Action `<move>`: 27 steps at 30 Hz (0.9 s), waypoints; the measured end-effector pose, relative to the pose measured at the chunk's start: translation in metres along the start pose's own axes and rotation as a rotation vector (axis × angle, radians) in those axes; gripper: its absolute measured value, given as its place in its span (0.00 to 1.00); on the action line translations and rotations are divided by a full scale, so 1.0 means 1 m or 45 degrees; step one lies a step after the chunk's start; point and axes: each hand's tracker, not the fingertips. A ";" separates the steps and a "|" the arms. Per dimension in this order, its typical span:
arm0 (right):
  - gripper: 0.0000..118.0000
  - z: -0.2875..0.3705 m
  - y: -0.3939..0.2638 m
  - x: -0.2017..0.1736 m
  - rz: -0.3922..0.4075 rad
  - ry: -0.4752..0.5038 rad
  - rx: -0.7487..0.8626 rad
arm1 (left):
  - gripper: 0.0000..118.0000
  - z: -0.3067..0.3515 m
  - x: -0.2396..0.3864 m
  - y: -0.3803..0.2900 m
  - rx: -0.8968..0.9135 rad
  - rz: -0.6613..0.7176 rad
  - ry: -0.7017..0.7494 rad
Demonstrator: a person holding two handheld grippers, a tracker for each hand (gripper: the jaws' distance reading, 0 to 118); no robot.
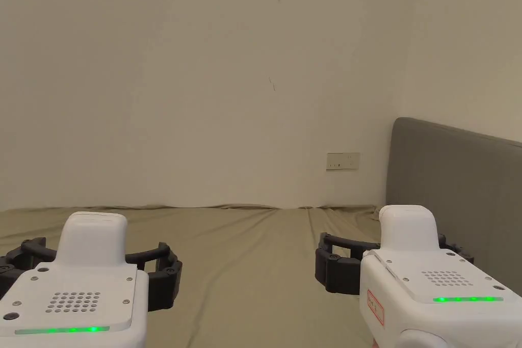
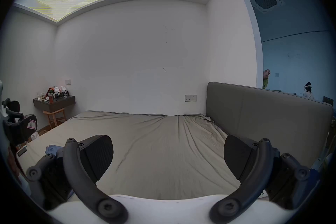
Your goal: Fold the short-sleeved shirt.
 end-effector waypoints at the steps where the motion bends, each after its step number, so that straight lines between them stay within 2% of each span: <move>1: 1.00 0.000 0.000 0.000 -0.001 0.001 0.000 | 1.00 0.000 0.000 0.000 0.002 0.002 -0.001; 27: 1.00 0.007 0.007 -0.001 -0.003 0.006 0.013 | 1.00 0.005 -0.002 0.003 0.002 0.001 -0.002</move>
